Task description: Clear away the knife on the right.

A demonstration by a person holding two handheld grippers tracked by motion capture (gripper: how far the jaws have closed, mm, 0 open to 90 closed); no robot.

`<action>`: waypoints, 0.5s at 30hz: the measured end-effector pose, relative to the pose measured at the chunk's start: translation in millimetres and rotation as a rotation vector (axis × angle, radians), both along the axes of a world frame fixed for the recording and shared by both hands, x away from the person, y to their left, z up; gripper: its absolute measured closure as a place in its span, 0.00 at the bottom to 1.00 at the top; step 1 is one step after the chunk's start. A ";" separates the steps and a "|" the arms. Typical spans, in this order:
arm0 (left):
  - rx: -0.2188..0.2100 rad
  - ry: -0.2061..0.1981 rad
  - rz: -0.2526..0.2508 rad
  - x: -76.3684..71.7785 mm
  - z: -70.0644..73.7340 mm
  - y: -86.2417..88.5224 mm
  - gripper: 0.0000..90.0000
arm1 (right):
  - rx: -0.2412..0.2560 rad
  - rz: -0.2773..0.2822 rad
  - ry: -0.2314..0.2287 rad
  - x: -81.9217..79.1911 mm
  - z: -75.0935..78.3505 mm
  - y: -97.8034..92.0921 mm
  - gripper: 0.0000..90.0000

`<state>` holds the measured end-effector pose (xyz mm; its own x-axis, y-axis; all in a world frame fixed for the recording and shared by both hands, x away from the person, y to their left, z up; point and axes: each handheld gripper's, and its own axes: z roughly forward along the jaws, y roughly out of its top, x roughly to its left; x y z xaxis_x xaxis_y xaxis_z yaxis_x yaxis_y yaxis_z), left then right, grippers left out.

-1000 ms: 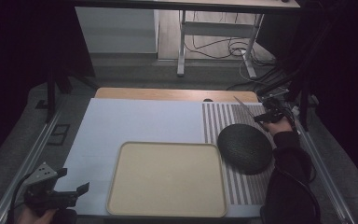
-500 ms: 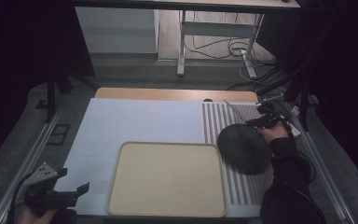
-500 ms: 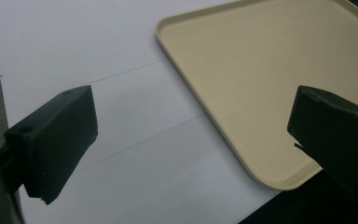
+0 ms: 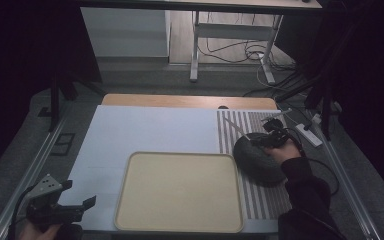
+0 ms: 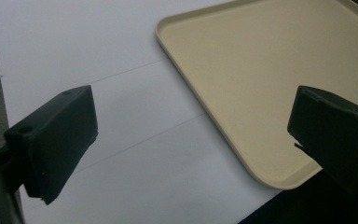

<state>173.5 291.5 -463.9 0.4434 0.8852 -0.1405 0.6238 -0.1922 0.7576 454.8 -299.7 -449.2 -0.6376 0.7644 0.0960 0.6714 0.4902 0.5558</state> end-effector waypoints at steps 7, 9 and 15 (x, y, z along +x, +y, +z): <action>0.002 0.001 0.000 0.2 0.0 -0.3 0.02 | 0.027 0.090 0.041 -26.7 -6.4 30.3 0.89; 0.004 0.001 -0.001 0.1 0.0 -0.4 0.02 | 0.041 0.113 0.060 -34.5 -9.6 39.3 0.89; 0.004 0.000 -0.002 0.0 0.0 -0.3 0.02 | 0.058 0.198 0.122 -56.6 -21.5 66.7 0.89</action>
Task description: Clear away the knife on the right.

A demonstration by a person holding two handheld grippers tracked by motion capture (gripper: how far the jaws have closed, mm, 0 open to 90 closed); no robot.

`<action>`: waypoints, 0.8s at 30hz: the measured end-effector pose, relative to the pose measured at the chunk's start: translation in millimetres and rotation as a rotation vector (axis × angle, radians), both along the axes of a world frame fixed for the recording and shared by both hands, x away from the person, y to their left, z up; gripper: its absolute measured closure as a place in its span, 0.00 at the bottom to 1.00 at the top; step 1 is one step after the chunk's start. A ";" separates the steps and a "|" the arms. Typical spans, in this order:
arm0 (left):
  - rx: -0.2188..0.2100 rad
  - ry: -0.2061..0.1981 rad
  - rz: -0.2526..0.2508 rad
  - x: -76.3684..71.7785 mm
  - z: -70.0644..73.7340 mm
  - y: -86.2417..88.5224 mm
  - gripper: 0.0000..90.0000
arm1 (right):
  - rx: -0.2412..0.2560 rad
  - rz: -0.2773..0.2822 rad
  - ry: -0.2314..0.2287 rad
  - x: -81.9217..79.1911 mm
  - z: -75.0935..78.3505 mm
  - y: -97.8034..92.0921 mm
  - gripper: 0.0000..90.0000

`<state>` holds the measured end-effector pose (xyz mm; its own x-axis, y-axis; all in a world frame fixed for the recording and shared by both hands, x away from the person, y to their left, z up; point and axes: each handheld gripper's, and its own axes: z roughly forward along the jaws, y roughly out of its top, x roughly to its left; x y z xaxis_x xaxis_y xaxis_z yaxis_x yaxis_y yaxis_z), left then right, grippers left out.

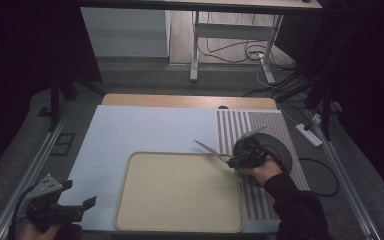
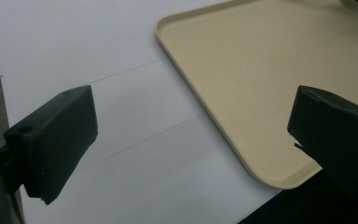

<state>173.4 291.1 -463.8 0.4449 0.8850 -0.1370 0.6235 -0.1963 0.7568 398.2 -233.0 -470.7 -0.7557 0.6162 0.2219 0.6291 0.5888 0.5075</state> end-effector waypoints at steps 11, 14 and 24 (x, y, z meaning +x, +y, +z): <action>-0.001 -0.001 -0.002 -0.2 0.0 0.3 0.02 | -0.023 0.124 0.091 -41.0 -19.0 38.8 0.89; 0.000 -0.002 -0.002 -0.3 0.0 0.2 0.02 | -0.052 0.148 0.112 -53.5 -23.0 46.9 0.89; 0.007 0.002 -0.004 0.4 0.1 -0.7 0.02 | -0.136 0.232 0.142 -80.5 -26.9 61.5 0.77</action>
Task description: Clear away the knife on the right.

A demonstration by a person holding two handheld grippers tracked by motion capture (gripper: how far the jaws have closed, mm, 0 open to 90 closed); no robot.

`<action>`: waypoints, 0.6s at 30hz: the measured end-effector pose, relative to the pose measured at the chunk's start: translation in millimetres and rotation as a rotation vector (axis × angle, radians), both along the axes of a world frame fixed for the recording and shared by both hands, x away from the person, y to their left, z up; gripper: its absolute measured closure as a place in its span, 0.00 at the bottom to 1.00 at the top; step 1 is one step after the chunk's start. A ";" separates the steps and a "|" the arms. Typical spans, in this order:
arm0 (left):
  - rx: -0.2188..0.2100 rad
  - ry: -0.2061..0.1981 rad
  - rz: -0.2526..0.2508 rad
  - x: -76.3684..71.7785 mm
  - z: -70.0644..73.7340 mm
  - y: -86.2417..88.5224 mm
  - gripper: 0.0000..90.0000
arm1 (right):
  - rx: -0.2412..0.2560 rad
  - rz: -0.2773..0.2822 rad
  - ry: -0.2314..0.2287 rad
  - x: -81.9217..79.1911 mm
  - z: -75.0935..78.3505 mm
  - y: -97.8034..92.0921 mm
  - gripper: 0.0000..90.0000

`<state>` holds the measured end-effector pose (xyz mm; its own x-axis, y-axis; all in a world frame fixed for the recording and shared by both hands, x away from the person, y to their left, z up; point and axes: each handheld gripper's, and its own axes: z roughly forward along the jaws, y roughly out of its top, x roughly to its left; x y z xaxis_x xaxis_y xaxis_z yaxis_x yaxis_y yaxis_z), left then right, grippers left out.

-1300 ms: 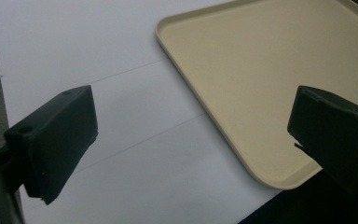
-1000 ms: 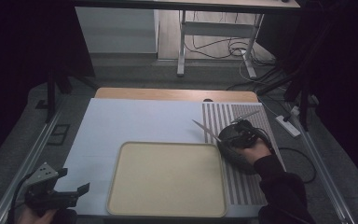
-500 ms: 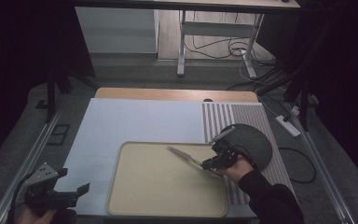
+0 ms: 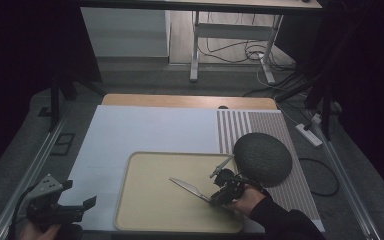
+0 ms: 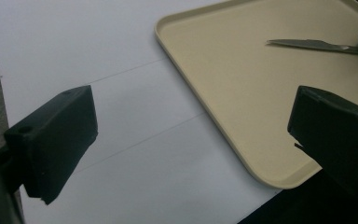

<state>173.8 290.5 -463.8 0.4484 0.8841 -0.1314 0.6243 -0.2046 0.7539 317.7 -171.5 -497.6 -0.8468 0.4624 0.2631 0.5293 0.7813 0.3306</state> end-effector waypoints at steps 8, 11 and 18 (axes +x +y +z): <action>0.006 -0.001 -0.001 0.1 0.0 -0.7 0.02 | 0.061 0.098 -0.077 9.0 11.5 32.2 1.00; 0.003 -0.001 -0.001 0.0 0.0 -0.3 0.02 | 0.030 0.178 -0.111 8.4 6.7 55.6 1.00; 0.003 -0.004 -0.003 -0.3 -0.2 0.0 0.02 | -0.012 0.268 -0.173 12.7 -9.1 93.0 1.00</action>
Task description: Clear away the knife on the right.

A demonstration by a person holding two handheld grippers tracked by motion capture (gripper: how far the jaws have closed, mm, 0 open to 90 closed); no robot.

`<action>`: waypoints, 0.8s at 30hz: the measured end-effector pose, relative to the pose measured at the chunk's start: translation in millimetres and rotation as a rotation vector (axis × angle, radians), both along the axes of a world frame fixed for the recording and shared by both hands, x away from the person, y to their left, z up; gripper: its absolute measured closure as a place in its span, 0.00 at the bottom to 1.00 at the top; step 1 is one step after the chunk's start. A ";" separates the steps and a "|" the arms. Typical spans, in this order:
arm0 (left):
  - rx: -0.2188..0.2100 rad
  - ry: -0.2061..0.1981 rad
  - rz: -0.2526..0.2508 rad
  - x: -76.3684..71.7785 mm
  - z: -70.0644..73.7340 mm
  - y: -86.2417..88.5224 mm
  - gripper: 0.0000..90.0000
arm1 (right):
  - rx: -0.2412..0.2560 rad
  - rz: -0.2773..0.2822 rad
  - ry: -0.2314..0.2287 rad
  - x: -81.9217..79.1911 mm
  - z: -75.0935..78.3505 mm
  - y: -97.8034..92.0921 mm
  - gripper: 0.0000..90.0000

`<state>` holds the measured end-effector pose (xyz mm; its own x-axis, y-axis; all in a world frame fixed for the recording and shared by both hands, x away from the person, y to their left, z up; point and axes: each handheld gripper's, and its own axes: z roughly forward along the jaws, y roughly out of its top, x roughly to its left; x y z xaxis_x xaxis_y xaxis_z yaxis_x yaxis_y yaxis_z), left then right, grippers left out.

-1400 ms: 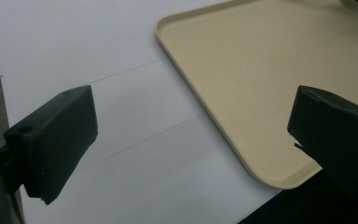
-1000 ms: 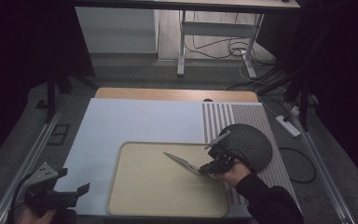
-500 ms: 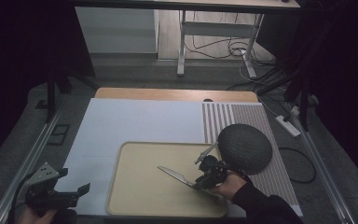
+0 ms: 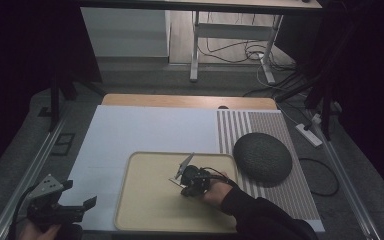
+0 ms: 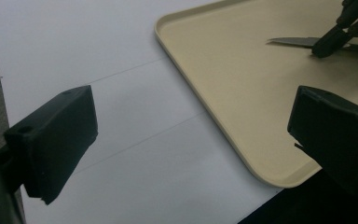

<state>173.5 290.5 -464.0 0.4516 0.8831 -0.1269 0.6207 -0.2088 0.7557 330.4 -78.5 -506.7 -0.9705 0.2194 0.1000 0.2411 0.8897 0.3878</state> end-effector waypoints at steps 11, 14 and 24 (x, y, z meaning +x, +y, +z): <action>0.010 0.000 -0.004 0.7 0.3 -1.6 0.02 | -0.076 -0.156 -0.045 23.4 5.8 -46.6 1.00; 0.010 0.001 -0.004 0.8 0.3 -1.6 0.02 | -0.087 -0.182 -0.047 25.3 6.9 -58.3 1.00; 0.009 0.003 -0.004 1.5 0.4 -1.8 0.02 | -0.082 -0.209 0.013 9.3 8.6 -85.7 1.00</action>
